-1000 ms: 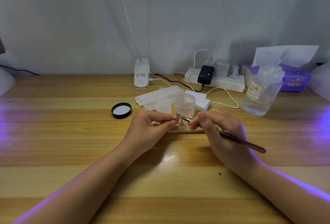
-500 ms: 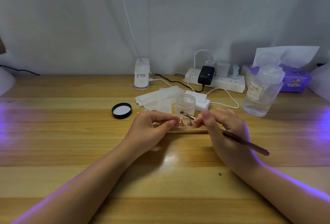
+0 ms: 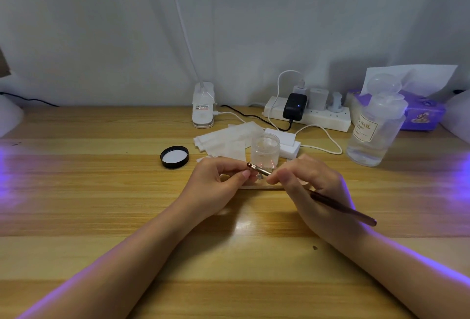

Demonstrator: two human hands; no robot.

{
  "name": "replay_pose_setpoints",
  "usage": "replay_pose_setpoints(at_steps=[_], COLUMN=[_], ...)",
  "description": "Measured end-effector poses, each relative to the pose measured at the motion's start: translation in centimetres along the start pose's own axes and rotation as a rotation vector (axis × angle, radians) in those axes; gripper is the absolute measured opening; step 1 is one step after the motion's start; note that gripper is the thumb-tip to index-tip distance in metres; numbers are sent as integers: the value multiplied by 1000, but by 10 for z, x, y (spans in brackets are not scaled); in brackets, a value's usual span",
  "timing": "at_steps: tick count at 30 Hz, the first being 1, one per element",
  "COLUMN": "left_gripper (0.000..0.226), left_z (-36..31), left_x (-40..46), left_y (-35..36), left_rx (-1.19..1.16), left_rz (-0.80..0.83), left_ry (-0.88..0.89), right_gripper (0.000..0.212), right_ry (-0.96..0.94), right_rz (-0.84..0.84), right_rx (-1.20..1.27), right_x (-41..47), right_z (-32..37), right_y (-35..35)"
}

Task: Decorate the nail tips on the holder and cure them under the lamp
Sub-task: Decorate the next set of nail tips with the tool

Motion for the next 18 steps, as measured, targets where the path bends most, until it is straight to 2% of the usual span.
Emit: replay_pose_setpoints(at_steps=[4, 7, 12, 18], left_gripper=[26, 29, 30, 33], left_z=[-1, -3, -3, -2], left_x=[0, -1, 0, 0], left_y=[0, 0, 1, 0], left_rx=[-14, 22, 52, 73], left_rz=[-4, 2, 11, 7], left_ry=[12, 20, 32, 29], right_gripper=[29, 31, 31, 31], right_ry=[79, 102, 4, 113], right_rz=[-67, -94, -24, -91], right_rx=[68, 136, 55, 162], right_x=[-2, -5, 1, -5], right_z=[-9, -12, -2, -13], right_y=[-6, -8, -2, -7])
Point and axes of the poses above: each hand's wrist, its own x-axis towards the middle knuckle, its own y-axis out of the palm, z = x × y, the point moved 6 cm from there along x, towards the middle knuckle, and after that the axes turned 14 degrees about z, right-handed, at the moved point
